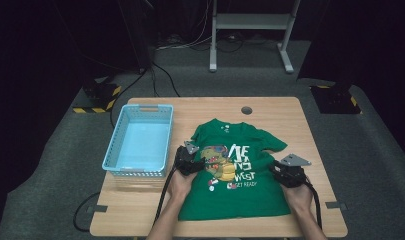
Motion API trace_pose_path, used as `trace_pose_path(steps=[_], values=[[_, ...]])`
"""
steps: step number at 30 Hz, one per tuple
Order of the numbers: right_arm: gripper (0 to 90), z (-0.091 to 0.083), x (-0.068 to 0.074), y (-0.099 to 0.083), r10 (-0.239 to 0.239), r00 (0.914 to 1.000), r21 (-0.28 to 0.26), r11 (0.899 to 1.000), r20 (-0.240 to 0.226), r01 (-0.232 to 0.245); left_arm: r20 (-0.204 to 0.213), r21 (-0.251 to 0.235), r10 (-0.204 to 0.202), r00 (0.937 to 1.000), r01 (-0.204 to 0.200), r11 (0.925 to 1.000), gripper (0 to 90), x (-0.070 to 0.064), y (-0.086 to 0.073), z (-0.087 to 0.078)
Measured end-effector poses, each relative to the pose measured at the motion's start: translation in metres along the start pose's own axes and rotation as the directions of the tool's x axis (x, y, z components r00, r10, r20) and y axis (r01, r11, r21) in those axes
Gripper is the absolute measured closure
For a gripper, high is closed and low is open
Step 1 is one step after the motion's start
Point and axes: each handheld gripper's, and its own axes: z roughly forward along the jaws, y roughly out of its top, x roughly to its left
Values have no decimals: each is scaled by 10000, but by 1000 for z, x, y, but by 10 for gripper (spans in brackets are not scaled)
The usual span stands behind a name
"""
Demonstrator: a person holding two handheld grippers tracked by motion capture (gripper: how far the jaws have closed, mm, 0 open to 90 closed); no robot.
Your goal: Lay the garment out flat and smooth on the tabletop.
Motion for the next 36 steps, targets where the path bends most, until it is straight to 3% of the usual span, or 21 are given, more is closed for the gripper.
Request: trace_pose_path(steps=[3,7,9,13,17,19,22,27,31,34,36], values=[[697,11,-3,6,80,9999,152,9999,86,-81,157,56,-89,9998,88,9999,401,1,1,1],[811,25,-7,3,200,9997,840,9963,-125,-189,299,33,-13,9996,12,10000,456,1,2,0],[879,25,-9,1,377,9986,751,9966,-358,-350,437,-8,112,9990,-112,9999,539,0,2,0],[899,18,-9,-2,145,9989,928,9956,-437,-103,729,-32,545,9959,-544,9985,760,-5,2,-1],[900,6,-12,-10,105,9987,1029,9947,-491,-54,793,242,913,9927,-935,9953,848,-9,4,-4],[900,0,-13,-15,-4,9994,1098,9939,-346,42,879,337,1030,9908,-1063,9938,821,-12,4,-6],[891,-5,-13,-15,-130,9996,1160,9931,-241,157,1033,214,927,9903,-954,9952,661,-11,6,-8],[768,-5,-13,-2,89,9998,370,9993,-151,-84,716,46,689,9951,-694,9976,529,-10,11,-7],[700,11,-11,10,49,10000,412,9991,-56,-46,495,340,572,9971,-589,9977,521,-7,10,0],[672,28,-12,13,277,9995,884,9957,-140,-264,502,480,549,9972,-573,9972,534,-3,13,4],[697,35,-14,12,450,9987,989,9942,-247,-423,737,553,517,9959,-558,9969,565,-1,15,6]])
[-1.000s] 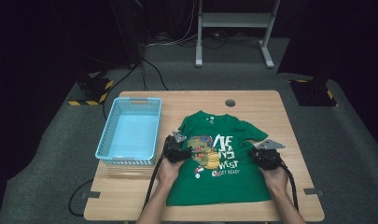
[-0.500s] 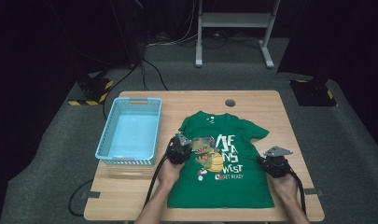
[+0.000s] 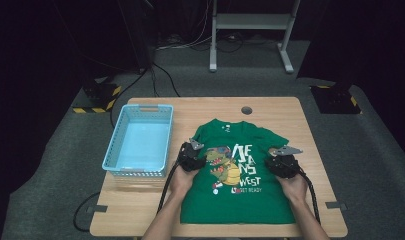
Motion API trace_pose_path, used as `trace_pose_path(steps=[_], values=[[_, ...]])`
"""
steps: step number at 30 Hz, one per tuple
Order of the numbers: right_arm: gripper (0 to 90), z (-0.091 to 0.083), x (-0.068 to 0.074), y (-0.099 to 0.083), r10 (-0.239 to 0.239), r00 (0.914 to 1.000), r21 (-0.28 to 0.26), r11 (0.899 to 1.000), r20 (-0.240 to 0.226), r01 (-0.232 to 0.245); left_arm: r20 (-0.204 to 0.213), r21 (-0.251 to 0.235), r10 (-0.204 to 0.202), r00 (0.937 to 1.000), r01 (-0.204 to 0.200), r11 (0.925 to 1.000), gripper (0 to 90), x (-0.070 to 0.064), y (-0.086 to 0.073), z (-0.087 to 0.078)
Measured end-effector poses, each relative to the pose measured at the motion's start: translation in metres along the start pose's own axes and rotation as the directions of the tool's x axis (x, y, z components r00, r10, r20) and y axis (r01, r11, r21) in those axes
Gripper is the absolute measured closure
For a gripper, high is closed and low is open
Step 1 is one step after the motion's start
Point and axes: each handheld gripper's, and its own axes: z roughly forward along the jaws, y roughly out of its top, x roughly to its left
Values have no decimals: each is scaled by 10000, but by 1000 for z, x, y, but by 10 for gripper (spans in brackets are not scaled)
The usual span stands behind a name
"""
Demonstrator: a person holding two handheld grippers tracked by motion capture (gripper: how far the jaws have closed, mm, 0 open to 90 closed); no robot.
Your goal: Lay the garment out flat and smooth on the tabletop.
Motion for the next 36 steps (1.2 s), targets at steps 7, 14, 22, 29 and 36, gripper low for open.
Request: trace_pose_path(steps=[7,14,22,29,36], values=[[895,-8,-8,-6,40,9998,220,9998,-187,-36,508,-20,96,9987,-95,10000,821,0,-5,-5],[892,-23,-9,-18,-118,9999,395,9991,6,118,797,43,267,9965,-271,9996,758,-4,-7,-10],[701,-26,-3,-11,-14,10000,-739,9973,96,21,131,-462,-912,9957,917,9947,532,7,2,-6],[727,-2,-2,-9,4,9999,-462,9989,-119,-9,-201,-383,-1629,9864,1621,9860,519,16,7,0],[876,-12,-11,-16,-234,9997,-223,9995,-12,234,-431,-348,-1853,9817,1839,9823,519,21,10,1]])
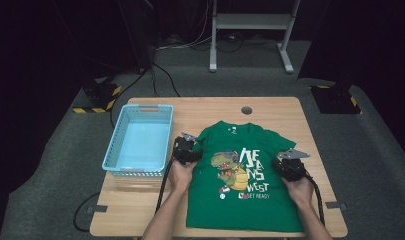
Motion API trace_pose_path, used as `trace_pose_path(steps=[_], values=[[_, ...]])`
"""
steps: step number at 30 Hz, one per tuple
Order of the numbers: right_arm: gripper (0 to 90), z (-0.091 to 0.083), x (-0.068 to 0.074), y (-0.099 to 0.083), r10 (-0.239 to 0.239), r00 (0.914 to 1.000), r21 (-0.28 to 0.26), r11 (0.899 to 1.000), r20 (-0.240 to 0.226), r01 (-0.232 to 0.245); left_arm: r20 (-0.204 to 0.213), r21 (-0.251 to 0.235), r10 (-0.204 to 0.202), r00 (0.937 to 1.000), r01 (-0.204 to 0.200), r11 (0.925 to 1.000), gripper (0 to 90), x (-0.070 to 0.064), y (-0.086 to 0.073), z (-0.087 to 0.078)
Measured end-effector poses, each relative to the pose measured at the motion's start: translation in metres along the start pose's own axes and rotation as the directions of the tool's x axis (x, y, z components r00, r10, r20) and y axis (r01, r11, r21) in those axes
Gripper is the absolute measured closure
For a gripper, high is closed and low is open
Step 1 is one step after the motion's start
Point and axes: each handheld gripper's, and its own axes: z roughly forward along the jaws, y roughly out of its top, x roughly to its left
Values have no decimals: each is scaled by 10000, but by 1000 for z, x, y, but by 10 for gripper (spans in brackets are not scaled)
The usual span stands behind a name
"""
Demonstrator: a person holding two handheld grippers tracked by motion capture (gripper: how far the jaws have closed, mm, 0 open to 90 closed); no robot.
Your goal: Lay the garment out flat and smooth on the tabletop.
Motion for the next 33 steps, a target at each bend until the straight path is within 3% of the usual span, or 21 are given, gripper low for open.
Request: trace_pose_path(steps=[5,11,14,17,19,22,25,27,30,33], values=[[873,-5,-7,-6,146,9998,-46,9999,-133,-147,-149,184,-55,9999,58,9998,519,2,4,7],[858,-6,-9,-7,163,9997,-59,9998,-158,-164,-355,144,304,9989,-299,9995,537,0,3,14],[859,-6,-9,-8,146,9998,-67,9999,-136,-147,-286,166,503,9983,-498,9986,625,0,3,14],[866,-7,-10,-8,103,9999,-40,9999,-88,-103,-246,260,611,9978,-605,9978,770,-1,3,11],[879,-8,-10,-8,106,9999,22,9999,-40,-106,-526,249,1007,9935,-995,9947,824,-5,1,6],[891,-11,-11,-10,75,10000,102,9999,-25,-75,-605,103,939,9937,-935,9956,850,-8,-5,-2],[893,-14,-11,-11,88,9999,219,9997,-112,-86,-650,72,857,9942,-854,9963,842,-8,-9,-6],[874,-15,-9,-11,-32,10000,305,9995,-88,35,-777,9,684,9946,-686,9976,760,-7,-8,-4],[793,-14,-9,-9,-15,10000,193,9998,31,15,-644,-183,273,9976,-286,9994,617,-4,-4,-1],[713,-13,-12,-5,363,9987,-234,9991,354,-354,-429,-417,89,9990,-107,9991,554,-3,0,3]])
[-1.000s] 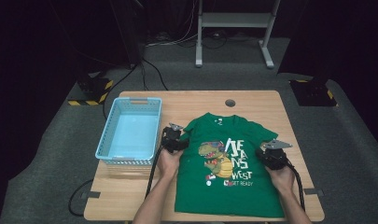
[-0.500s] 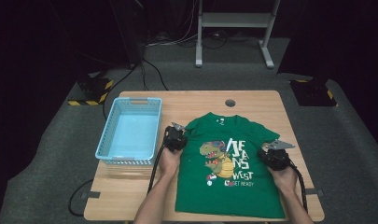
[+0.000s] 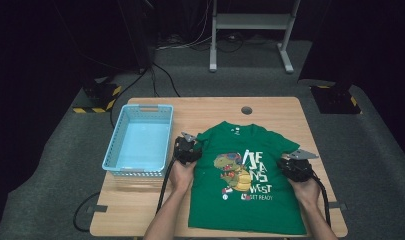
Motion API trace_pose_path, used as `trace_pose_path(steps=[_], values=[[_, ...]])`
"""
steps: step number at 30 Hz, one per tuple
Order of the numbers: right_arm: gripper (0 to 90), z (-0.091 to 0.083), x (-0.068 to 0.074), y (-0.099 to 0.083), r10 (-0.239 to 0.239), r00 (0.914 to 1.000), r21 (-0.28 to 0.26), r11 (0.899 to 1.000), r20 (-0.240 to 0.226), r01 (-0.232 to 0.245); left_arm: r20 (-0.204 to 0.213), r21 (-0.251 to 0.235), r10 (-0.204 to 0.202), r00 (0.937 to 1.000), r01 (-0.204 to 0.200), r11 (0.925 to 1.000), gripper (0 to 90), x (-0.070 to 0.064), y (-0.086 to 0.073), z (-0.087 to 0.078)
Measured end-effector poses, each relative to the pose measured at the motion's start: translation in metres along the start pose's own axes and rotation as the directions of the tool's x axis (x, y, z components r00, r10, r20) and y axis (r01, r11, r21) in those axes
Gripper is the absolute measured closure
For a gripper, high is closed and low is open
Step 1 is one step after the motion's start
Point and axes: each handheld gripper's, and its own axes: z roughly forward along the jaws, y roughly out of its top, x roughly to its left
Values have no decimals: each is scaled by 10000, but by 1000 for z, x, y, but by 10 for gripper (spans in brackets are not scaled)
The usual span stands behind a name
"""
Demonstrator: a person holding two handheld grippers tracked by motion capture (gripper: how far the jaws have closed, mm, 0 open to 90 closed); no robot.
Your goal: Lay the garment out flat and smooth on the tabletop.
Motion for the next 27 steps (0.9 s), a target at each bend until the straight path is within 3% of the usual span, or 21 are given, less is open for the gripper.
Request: trace_pose_path(steps=[2,4,7,9,12,16,18,21,23,27], values=[[688,3,0,4,-64,9995,-113,9999,297,67,-11,29,-32,10000,32,10000,559,0,1,4],[697,8,1,6,-140,9994,80,9999,314,137,-64,210,7,10000,-6,9998,600,0,2,8],[818,14,0,5,-125,9998,330,9994,133,120,-150,398,160,9998,-153,9991,743,1,0,9],[885,13,-2,4,65,10000,342,9994,-75,-62,-502,394,694,9963,-674,9969,846,-3,-5,4],[894,7,1,0,-52,9998,485,9988,-181,60,-511,344,690,9963,-673,9971,864,-4,-14,-4],[889,-1,5,-4,-235,9986,647,9975,-477,266,-628,283,748,9952,-732,9969,855,-6,-22,-13],[845,-4,7,-3,-409,9983,556,9975,-403,431,-696,165,715,9950,-705,9974,739,-8,-19,-14],[777,-10,3,2,-76,9995,-34,10000,-300,75,-510,-197,665,9965,-676,9975,604,-11,-12,-13],[761,-13,0,6,82,9998,-374,9993,-159,-88,-382,-348,959,9947,-973,9946,580,-17,-6,-12],[735,-14,-6,13,286,9995,-612,9977,126,-278,-289,-206,984,9947,-990,9949,567,-19,1,-4]])
